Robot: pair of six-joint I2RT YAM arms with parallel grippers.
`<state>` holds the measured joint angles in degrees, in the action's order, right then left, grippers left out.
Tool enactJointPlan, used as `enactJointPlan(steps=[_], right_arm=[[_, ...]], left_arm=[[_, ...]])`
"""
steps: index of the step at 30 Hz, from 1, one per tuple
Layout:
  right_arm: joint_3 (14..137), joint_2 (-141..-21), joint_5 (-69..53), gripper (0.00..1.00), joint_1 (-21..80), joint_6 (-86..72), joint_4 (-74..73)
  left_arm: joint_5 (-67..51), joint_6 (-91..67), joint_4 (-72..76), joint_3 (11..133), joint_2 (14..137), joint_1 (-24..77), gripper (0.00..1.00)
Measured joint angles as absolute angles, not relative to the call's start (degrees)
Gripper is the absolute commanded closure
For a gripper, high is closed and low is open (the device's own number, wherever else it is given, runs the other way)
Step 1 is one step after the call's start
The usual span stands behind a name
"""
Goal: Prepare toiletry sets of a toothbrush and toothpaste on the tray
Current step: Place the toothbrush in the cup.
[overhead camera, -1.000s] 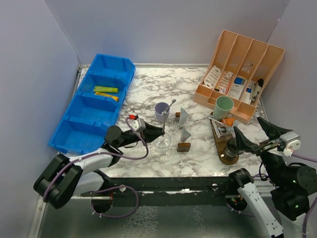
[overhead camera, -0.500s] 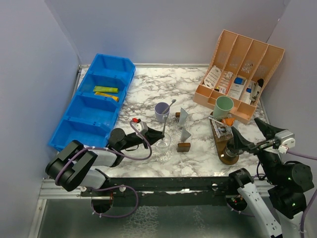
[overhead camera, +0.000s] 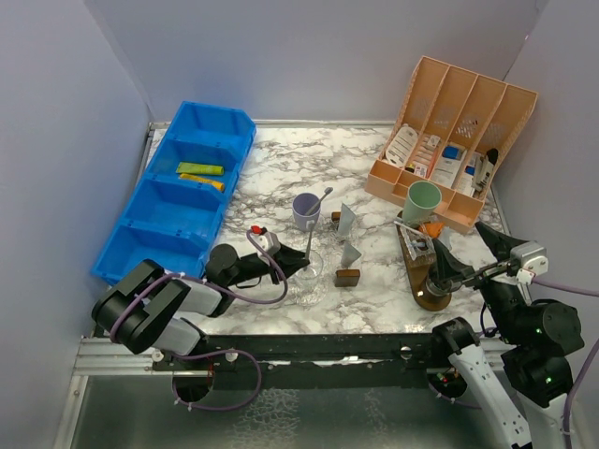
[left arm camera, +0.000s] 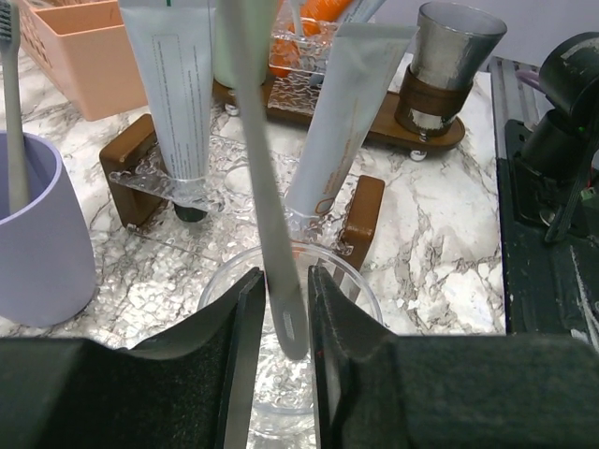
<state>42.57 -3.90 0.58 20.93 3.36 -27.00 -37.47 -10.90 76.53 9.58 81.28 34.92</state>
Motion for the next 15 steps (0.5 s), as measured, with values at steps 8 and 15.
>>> enactJointPlan(steps=[8,15], right_arm=[[42.35,-3.90,0.58,0.08,20.93,3.55,-26.85],[42.30,-3.77,0.58,0.07,20.95,3.57,-26.87]], left_arm=[[-36.58,-11.97,76.97,9.45,80.36,34.92,0.62],[-33.06,-12.97,74.02,8.19,71.35,34.92,0.57]])
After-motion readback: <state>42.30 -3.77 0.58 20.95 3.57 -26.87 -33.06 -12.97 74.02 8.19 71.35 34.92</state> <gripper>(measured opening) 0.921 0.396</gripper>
